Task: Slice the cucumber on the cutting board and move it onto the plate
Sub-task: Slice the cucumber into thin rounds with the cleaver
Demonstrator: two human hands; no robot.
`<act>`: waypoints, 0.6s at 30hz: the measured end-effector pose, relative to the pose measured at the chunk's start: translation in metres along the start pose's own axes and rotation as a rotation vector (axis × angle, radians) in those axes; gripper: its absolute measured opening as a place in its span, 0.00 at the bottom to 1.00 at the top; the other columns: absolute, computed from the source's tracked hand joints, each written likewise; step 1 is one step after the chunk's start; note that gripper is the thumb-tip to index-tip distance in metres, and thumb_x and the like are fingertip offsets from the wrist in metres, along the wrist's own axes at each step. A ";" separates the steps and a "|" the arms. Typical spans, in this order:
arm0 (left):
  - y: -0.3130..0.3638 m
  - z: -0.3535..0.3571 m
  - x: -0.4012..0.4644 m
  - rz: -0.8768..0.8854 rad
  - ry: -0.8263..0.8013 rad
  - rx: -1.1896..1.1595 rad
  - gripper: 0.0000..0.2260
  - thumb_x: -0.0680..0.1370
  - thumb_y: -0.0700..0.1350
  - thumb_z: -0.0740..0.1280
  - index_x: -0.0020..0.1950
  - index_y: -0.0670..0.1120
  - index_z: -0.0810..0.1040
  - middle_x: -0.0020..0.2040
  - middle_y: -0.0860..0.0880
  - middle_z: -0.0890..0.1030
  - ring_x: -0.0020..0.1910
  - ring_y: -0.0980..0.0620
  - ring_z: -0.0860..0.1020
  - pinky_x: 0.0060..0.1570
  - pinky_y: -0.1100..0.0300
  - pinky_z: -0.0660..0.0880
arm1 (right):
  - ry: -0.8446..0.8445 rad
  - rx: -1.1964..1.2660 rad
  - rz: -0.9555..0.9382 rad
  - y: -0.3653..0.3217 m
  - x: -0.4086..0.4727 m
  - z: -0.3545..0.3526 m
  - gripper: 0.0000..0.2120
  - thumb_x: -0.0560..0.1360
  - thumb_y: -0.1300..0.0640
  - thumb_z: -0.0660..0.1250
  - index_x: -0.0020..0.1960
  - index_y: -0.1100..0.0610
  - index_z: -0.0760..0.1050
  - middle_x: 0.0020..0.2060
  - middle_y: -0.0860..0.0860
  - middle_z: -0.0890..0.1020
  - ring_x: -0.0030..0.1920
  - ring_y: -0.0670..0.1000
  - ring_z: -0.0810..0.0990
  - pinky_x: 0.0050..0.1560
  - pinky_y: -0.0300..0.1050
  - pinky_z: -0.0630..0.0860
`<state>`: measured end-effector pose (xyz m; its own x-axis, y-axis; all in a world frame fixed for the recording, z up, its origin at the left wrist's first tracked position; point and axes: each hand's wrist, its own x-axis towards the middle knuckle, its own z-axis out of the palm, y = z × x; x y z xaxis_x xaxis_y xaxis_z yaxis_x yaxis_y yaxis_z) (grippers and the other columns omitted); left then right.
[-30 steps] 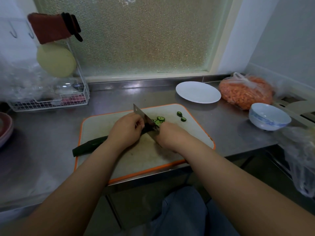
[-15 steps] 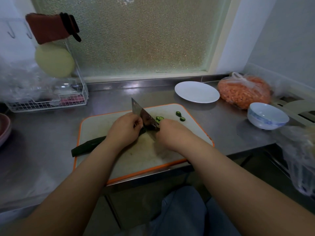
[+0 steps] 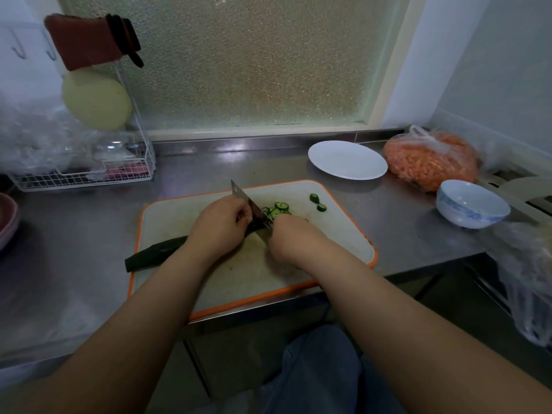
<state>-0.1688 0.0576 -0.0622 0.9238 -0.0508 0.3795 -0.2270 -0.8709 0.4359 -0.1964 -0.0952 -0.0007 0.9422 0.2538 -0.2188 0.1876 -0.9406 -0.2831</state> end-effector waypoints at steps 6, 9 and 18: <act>-0.001 -0.003 -0.003 -0.009 -0.029 -0.033 0.05 0.74 0.41 0.66 0.41 0.50 0.74 0.42 0.51 0.76 0.42 0.51 0.73 0.42 0.59 0.66 | -0.033 0.026 0.024 0.011 0.003 -0.012 0.13 0.78 0.63 0.59 0.60 0.64 0.74 0.56 0.61 0.79 0.56 0.61 0.79 0.41 0.44 0.69; -0.001 -0.004 -0.002 -0.018 -0.043 -0.020 0.05 0.75 0.41 0.66 0.41 0.51 0.74 0.42 0.51 0.75 0.42 0.52 0.72 0.42 0.59 0.66 | -0.024 0.035 0.014 0.012 0.000 -0.012 0.12 0.78 0.63 0.58 0.59 0.64 0.74 0.56 0.61 0.79 0.55 0.61 0.79 0.39 0.44 0.70; -0.001 -0.003 -0.001 -0.016 -0.030 -0.018 0.06 0.74 0.41 0.67 0.40 0.50 0.74 0.41 0.51 0.75 0.41 0.50 0.72 0.41 0.58 0.67 | 0.052 0.067 -0.020 0.006 -0.010 -0.014 0.10 0.78 0.62 0.57 0.55 0.62 0.74 0.54 0.60 0.79 0.54 0.60 0.78 0.42 0.44 0.68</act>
<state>-0.1705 0.0603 -0.0605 0.9362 -0.0520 0.3475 -0.2173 -0.8630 0.4561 -0.2011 -0.1062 0.0127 0.9518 0.2590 -0.1640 0.1897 -0.9178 -0.3489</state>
